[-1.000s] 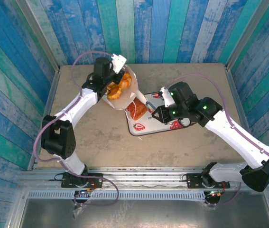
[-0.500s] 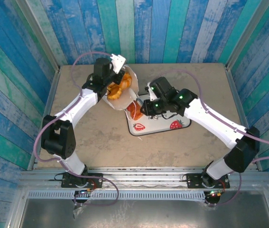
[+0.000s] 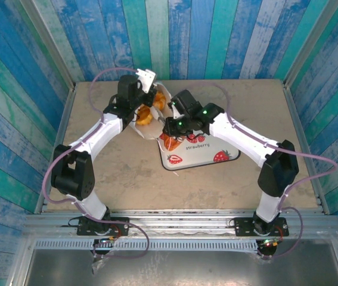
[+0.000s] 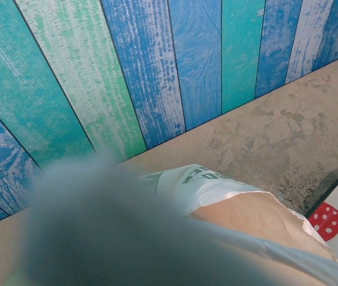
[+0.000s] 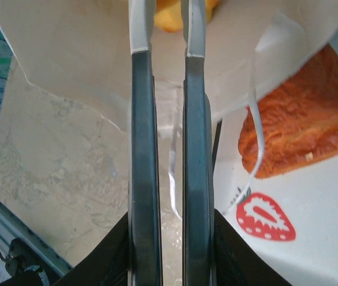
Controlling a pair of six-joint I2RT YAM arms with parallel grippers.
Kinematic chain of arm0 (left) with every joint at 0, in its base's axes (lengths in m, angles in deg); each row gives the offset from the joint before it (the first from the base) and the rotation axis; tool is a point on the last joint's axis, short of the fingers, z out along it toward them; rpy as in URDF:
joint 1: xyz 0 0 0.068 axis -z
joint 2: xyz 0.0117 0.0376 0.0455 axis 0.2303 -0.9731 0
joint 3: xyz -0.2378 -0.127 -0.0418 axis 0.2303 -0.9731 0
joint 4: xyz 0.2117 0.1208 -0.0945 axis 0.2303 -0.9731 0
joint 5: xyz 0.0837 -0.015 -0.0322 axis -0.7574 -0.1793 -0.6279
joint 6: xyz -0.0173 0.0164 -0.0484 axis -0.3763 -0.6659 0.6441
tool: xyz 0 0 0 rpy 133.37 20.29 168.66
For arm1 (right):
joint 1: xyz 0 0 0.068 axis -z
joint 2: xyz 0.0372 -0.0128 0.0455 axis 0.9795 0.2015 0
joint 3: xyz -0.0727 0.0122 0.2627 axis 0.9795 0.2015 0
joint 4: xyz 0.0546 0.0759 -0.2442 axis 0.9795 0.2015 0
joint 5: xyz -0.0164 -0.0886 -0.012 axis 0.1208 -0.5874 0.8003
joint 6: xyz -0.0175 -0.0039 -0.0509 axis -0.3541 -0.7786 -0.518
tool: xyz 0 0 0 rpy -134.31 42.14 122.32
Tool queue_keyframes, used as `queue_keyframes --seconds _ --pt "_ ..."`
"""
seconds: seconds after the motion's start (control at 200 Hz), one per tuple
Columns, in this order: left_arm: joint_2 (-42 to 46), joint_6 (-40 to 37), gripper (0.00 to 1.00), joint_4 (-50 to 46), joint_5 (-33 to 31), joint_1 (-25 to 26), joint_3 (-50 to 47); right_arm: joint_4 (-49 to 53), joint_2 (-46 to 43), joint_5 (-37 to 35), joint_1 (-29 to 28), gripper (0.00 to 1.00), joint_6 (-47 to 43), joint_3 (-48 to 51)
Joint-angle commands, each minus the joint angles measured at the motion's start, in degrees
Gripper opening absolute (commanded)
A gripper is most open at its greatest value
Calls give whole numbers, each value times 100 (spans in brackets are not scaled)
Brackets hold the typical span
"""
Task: Take the fake bread out of the paper bag
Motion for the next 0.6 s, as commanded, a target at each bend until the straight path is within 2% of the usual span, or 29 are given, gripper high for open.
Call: queue_keyframes --seconds 0.0,0.225,0.596 --pt "474 155 0 201 92 -6 -15 166 103 -309 -28 34 -455 -469" --pt "418 205 0 200 217 -1 42 629 385 -938 -2 37 -630 -915" --pt "307 218 0 145 240 -6 161 928 874 -1381 116 40 -1393 -1619"
